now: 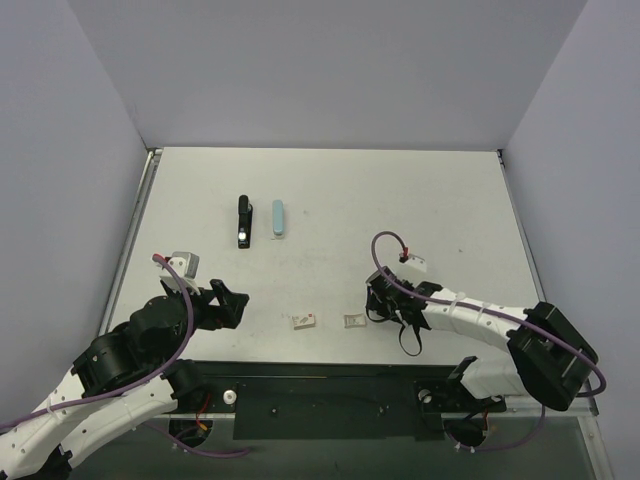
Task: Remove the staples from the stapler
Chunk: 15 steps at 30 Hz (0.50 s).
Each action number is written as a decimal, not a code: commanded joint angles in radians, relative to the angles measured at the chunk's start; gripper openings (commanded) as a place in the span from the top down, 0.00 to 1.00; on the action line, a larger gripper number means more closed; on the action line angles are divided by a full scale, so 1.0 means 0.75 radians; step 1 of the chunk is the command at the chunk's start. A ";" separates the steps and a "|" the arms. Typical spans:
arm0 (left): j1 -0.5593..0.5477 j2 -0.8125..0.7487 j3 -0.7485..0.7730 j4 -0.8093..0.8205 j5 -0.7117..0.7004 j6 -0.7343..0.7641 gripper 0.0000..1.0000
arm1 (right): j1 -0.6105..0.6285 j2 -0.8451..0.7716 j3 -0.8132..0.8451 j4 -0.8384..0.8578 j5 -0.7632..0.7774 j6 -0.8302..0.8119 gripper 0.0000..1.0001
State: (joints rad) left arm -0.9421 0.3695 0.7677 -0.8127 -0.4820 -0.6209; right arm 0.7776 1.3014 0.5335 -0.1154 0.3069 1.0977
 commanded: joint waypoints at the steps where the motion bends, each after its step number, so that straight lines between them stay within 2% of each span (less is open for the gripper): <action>1: -0.006 -0.002 0.030 0.010 0.011 0.006 0.08 | 0.000 0.061 -0.008 -0.079 -0.049 -0.040 0.55; 15: -0.006 -0.002 0.028 0.012 0.013 0.004 0.08 | 0.110 0.095 0.029 -0.198 0.079 -0.097 0.60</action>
State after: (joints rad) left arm -0.9421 0.3695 0.7677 -0.8127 -0.4767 -0.6205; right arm 0.8265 1.3342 0.5518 -0.1238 0.3515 1.0424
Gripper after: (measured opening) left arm 0.922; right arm 0.398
